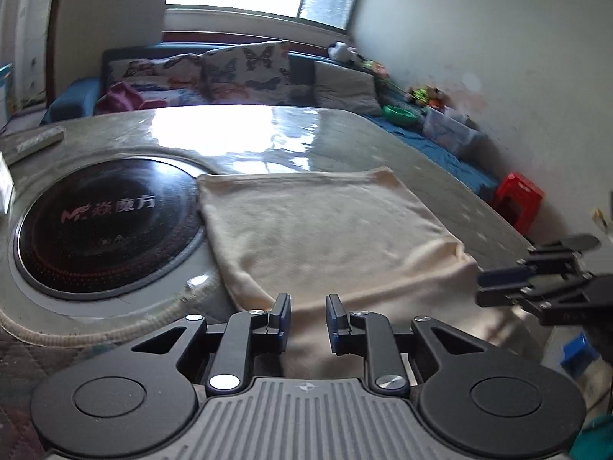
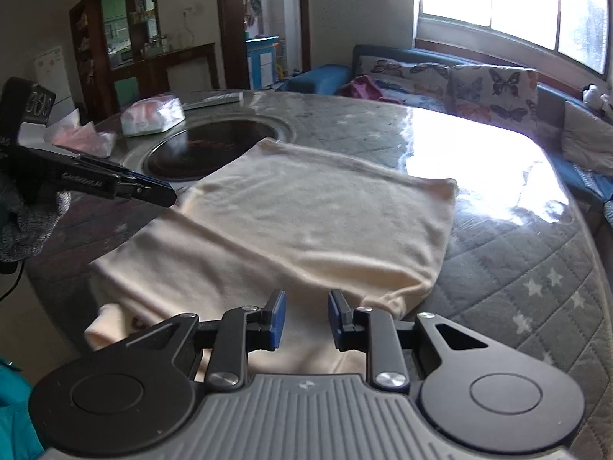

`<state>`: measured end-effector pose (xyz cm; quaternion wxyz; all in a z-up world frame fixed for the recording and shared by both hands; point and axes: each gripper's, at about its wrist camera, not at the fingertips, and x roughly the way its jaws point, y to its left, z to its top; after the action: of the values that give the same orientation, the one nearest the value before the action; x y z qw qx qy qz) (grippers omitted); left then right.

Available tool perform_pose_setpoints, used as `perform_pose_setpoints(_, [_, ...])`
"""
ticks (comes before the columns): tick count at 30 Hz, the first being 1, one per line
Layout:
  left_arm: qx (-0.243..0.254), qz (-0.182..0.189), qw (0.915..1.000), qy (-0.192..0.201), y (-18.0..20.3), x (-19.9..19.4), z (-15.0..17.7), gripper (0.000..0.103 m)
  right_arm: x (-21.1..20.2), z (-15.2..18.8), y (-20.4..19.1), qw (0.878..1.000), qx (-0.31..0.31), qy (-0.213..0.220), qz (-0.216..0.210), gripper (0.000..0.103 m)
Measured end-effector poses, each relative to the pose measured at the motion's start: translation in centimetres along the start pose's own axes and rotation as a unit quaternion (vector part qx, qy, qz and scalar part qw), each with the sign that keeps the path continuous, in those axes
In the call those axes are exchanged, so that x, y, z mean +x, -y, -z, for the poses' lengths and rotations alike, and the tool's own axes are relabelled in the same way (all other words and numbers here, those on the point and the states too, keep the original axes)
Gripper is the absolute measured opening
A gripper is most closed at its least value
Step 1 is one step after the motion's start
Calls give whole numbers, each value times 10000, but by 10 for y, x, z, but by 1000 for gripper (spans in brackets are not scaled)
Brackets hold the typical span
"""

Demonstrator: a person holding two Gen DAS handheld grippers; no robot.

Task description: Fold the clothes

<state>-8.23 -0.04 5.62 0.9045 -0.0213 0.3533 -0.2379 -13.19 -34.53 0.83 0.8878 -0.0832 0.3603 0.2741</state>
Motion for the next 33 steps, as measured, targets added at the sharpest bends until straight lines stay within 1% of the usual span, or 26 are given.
perform_pose_setpoints(3, [336, 106, 9994, -57, 18, -10, 11, 22, 0, 10, -6, 9997, -167, -169, 64, 23])
perform_pose_setpoints(5, [554, 179, 9983, -79, 28, -14, 19, 22, -6, 15, -11, 9994, -313, -134, 103, 23])
perform_pose_setpoints(8, [790, 246, 9965, -114, 38, -16, 28, 22, -16, 17, -15, 9994, -343, -48, 56, 23])
perform_pose_setpoints(10, [967, 234, 9949, -169, 42, -16, 33, 22, -13, 22, -17, 9992, -373, -154, 80, 23])
perform_pose_setpoints(13, [1257, 220, 9916, -193, 45, -25, 39, 23, -14, 24, -19, 9992, -386, -110, 90, 22])
perform_pose_setpoints(15, [1512, 210, 9882, -141, 49, -34, 44, 32, -19, 23, -18, 9994, -344, -53, 59, 22])
perform_pose_setpoints(16, [1656, 187, 9860, -109, 52, -38, 47, 39, -21, 23, -16, 9995, -298, -53, 37, 22])
perform_pose_setpoints(17, [1797, 168, 9835, -83, 54, -41, 51, 39, -21, 24, -15, 9996, -257, -85, 19, 22])
perform_pose_setpoints(20, [2166, 184, 9760, -88, 63, -44, 62, 39, -22, 28, -11, 9997, -192, -143, 7, 22])
perform_pose_setpoints(24, [2547, 186, 9668, -86, 74, -40, 76, 39, -30, 30, -10, 9999, -125, -55, 50, 22])
perform_pose_setpoints(27, [2817, 150, 9594, 21, 83, -35, 83, 39, -36, 32, -11, 9998, -132, -25, 131, 23])
perform_pose_setpoints(30, [2887, 158, 9572, 124, 87, -27, 85, 39, -42, 34, -15, 9993, -277, -38, 237, 24])
perform_pose_setpoints(33, [3028, 197, 9525, 249, 94, -23, 86, 39, -47, 37, -20, 9985, -462, -72, 286, 26])
